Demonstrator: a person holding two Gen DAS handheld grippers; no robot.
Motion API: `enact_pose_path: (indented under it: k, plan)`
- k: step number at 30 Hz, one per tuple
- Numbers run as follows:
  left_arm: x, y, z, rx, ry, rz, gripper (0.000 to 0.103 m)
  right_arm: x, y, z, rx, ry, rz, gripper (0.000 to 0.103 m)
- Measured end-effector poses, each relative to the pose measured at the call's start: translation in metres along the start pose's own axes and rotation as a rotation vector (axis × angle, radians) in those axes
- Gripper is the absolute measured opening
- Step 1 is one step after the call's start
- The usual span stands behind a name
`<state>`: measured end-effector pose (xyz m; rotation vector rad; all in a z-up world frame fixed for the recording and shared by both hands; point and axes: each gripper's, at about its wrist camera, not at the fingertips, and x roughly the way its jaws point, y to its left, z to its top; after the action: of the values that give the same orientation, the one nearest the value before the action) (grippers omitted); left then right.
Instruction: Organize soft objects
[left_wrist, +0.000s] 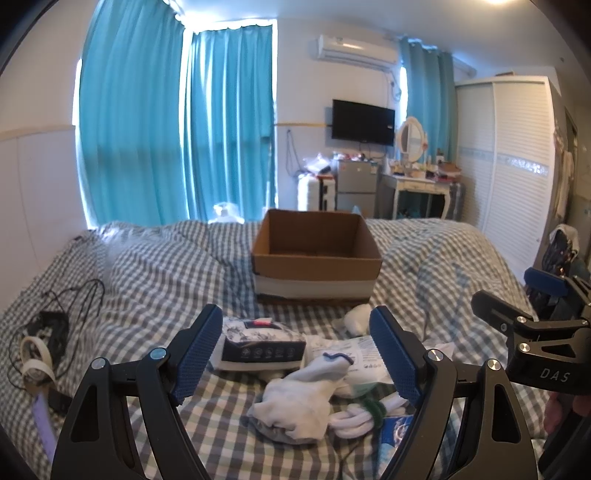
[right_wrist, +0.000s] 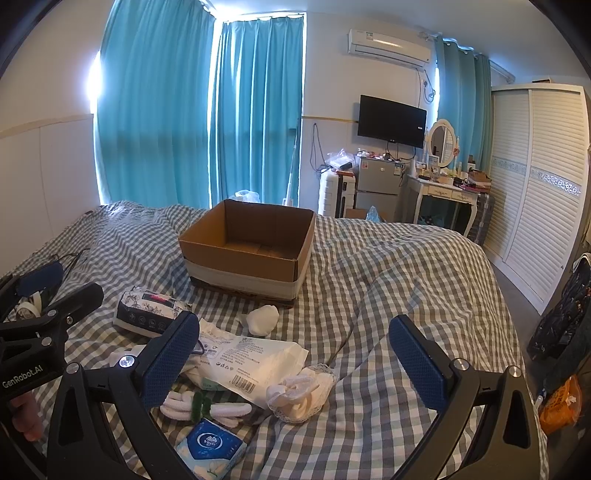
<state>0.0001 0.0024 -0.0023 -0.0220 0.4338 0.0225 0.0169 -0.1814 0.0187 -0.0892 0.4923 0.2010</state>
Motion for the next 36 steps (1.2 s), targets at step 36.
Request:
enact_pose_path:
  k: [36]
  plan:
    - [-0.0020, 0.0018, -0.0013, 0.006, -0.001, 0.006, 0.083, 0.0021, -0.0001, -0.0052, -0.003, 0.013, 0.001, 0.103]
